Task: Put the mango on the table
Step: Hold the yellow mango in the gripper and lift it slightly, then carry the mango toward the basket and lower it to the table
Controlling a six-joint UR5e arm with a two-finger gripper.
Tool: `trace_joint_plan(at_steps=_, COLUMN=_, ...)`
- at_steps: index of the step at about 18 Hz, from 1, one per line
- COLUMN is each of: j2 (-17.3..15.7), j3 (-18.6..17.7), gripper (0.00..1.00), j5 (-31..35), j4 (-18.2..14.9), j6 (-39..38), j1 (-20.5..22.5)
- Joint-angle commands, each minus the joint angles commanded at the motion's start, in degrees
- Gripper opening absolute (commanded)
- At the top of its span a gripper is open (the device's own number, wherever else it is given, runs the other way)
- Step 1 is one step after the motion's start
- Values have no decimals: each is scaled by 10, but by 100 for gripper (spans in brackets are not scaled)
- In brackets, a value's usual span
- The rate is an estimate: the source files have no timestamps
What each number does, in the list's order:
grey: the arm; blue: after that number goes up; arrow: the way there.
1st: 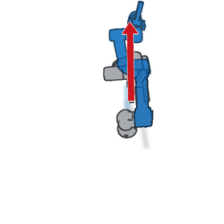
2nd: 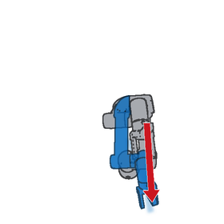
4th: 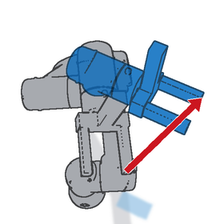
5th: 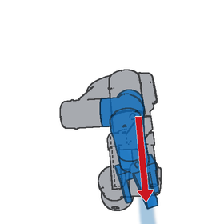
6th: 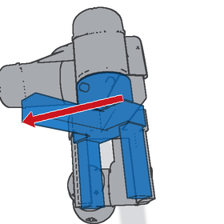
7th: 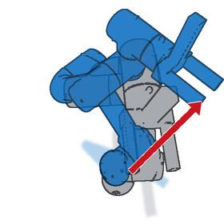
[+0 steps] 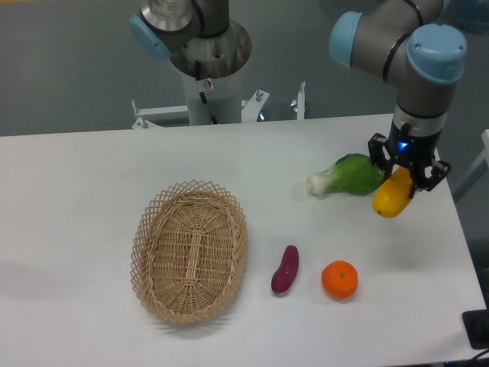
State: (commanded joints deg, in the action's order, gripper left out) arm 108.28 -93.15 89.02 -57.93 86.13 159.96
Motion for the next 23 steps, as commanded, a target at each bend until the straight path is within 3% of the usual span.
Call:
trace_joint_plan(at_steps=3, j2=0, j3=-44, gripper=50, j5=30, j4=54, j6=28, j1=0)
trace_joint_plan(at_steps=6, j2=6, j3=-71, gripper=50, j5=32, j4=78, j6=49, j1=0)
trace_joint_plan(at_steps=12, j2=2, j3=-110, gripper=47, j5=34, j4=83, j6=37, j1=-6)
trace_joint_plan(at_steps=15, j2=-11, j3=-128, gripper=49, j5=34, j4=82, j6=-45, j1=-33)
trace_joint_plan(at_steps=20, j2=1, j3=-143, gripper=49, j5=34, j4=85, j6=-179, j1=-97)
trace_joint_plan(at_steps=23, j2=1, j3=-164, gripper=49, j5=34, j4=85, j6=-192, j1=-116)
